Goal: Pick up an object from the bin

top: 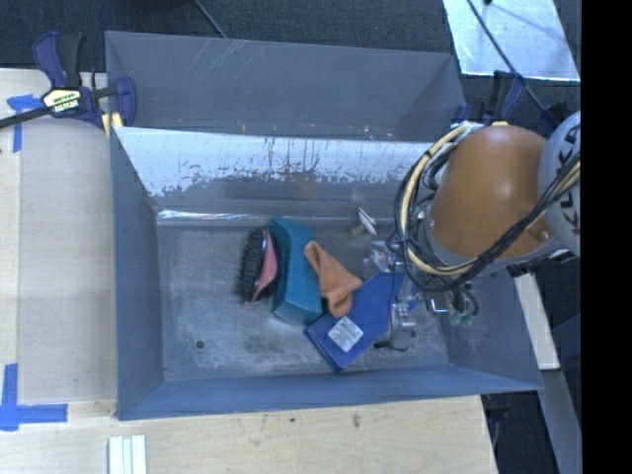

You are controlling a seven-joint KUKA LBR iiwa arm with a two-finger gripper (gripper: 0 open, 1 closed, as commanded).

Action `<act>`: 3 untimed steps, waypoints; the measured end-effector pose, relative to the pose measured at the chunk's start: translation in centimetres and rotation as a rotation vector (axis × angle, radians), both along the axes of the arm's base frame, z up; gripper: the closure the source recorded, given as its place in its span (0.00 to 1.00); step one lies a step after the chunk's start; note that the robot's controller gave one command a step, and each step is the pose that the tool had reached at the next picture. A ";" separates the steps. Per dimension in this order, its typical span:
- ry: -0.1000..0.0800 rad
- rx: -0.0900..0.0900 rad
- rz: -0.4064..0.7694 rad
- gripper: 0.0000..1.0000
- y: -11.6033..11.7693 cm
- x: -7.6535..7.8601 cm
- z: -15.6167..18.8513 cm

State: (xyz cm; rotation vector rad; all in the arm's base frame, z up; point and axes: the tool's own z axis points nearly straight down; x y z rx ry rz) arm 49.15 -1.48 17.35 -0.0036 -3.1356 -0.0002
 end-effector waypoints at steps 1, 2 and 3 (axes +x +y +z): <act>-0.009 0.000 0.001 0.00 0.0 0.2 0.4; -0.016 0.000 -0.044 0.00 -0.3 1.5 -4.7; -0.002 0.000 -0.122 0.00 0.0 3.0 -7.9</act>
Offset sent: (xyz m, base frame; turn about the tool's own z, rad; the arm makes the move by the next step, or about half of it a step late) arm 0.0193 -0.0040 -0.0836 0.0729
